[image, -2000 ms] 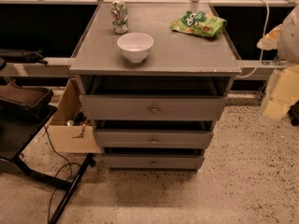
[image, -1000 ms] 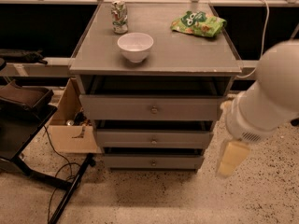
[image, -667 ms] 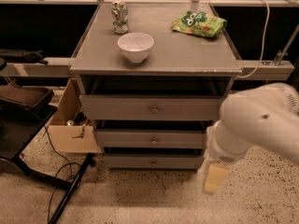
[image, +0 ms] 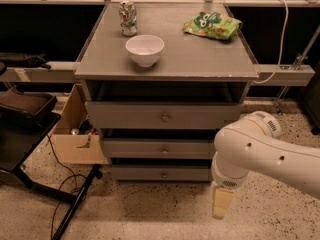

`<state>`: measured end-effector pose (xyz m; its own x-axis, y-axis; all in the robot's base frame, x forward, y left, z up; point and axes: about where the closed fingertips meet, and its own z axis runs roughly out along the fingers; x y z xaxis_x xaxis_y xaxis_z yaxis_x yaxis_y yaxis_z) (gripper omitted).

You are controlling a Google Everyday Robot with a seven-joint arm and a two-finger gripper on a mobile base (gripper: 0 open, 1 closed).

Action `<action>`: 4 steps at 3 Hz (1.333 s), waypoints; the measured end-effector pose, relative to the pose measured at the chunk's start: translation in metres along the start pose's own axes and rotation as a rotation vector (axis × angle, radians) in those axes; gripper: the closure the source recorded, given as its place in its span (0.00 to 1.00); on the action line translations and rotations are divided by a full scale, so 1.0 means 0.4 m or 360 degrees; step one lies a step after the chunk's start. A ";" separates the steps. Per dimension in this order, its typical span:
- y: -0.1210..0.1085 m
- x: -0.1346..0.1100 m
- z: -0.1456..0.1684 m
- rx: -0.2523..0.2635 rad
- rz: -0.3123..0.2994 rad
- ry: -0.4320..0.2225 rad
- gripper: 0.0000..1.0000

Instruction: Open bottom drawer

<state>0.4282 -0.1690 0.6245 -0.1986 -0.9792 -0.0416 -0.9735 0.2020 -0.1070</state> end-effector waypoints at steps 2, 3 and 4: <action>0.015 -0.062 0.204 0.0010 -0.0085 -0.0026 0.00; -0.019 -0.151 0.406 0.0015 -0.0094 -0.0101 0.00; -0.117 -0.189 0.584 0.0053 -0.0103 -0.0110 0.00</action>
Offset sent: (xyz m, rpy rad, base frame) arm 0.0514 0.0719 -0.1785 0.1450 -0.1140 0.1247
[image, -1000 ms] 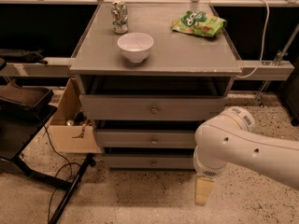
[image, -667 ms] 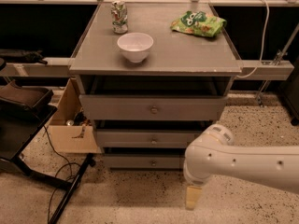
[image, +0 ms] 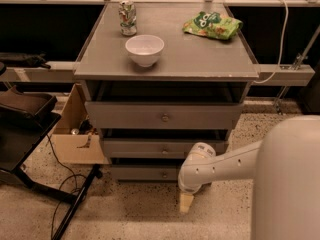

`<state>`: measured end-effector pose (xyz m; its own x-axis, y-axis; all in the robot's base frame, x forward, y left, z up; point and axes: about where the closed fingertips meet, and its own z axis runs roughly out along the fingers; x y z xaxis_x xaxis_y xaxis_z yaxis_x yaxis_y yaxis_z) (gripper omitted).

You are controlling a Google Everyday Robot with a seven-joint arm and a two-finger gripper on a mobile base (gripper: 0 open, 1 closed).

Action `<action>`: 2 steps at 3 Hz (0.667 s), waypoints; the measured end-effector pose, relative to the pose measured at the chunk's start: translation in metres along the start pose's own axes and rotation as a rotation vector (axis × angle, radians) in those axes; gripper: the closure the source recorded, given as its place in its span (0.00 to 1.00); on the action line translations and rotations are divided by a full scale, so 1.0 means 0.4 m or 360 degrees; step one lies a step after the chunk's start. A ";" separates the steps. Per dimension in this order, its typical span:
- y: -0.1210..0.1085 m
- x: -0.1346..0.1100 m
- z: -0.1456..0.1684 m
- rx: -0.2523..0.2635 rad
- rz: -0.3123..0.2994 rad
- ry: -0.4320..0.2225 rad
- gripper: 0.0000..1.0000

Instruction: Open bottom drawer

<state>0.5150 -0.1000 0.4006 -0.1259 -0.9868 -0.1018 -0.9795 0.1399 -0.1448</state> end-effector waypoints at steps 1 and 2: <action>-0.082 0.002 0.149 -0.0009 0.0018 0.0039 0.00; -0.097 -0.002 0.179 -0.0010 0.0049 0.0026 0.00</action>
Offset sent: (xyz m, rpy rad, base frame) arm 0.0323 0.0000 -0.0413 -0.0155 0.0051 -0.0082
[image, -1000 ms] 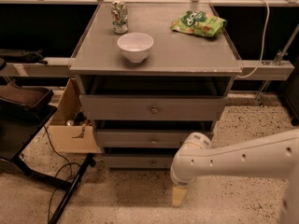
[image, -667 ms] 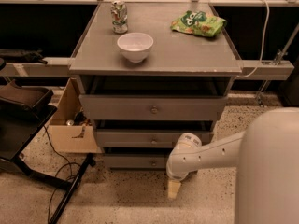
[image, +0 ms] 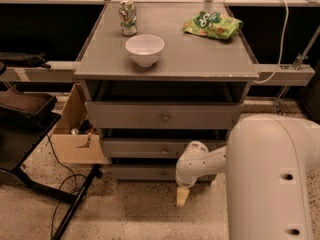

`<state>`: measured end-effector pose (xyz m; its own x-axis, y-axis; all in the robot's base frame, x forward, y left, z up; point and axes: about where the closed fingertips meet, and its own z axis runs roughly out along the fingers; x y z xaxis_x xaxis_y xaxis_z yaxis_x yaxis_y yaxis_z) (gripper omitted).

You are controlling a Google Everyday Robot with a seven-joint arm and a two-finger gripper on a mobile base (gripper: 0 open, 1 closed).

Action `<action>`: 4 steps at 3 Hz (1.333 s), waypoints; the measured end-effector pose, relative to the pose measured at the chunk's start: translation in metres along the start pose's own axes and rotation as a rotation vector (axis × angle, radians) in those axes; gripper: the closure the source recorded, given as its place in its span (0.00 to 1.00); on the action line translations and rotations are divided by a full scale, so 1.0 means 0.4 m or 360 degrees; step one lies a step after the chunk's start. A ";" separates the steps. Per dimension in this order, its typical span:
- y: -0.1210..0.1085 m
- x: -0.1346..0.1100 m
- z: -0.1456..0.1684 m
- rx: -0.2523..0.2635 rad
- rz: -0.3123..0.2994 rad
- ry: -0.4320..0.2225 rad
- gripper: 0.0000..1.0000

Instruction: Open bottom drawer

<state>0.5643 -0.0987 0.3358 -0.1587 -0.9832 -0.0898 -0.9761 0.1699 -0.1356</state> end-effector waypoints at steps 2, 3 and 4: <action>0.030 0.020 0.124 0.0065 0.0018 -0.0017 0.00; 0.018 0.054 0.218 0.0132 0.0046 -0.0040 0.00; -0.035 0.075 0.306 0.0223 -0.0037 -0.0046 0.00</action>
Offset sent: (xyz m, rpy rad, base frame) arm -0.0136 -0.0077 -0.1003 -0.0116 -0.0714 -0.0170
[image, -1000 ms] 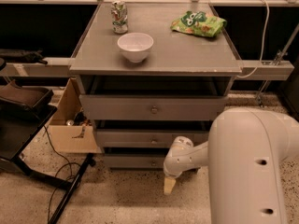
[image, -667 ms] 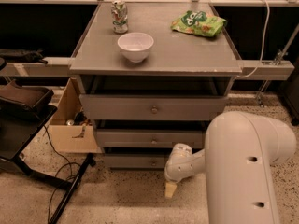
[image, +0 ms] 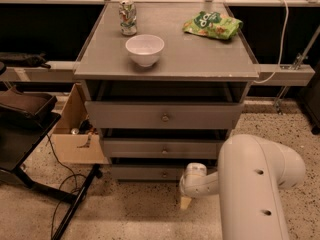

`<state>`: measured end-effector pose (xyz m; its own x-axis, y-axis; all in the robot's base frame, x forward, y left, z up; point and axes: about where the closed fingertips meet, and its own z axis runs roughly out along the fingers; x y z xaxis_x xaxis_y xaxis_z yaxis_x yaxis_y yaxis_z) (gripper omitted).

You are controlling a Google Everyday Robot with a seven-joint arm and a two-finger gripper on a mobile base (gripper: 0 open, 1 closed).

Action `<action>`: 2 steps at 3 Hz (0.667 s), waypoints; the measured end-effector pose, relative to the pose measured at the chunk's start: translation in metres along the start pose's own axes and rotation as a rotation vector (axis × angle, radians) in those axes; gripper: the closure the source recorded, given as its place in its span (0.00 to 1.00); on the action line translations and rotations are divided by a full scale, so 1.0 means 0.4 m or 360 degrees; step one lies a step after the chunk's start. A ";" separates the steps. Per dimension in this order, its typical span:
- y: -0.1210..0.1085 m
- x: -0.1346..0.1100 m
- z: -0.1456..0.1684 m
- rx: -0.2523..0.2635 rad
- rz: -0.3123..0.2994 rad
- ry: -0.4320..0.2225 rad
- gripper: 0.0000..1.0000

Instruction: Open bottom drawer

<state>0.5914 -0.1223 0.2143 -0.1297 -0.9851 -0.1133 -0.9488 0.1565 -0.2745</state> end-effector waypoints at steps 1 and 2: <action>-0.045 0.016 0.078 0.0066 -0.0044 -0.0021 0.00; -0.086 0.022 0.131 0.0109 -0.0064 -0.0024 0.00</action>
Offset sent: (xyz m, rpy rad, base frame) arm 0.0813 -0.0153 -0.0606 -0.0143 -0.1130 0.0438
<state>0.6379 -0.1324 0.1727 -0.0868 -0.9896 -0.1151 -0.9311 0.1217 -0.3438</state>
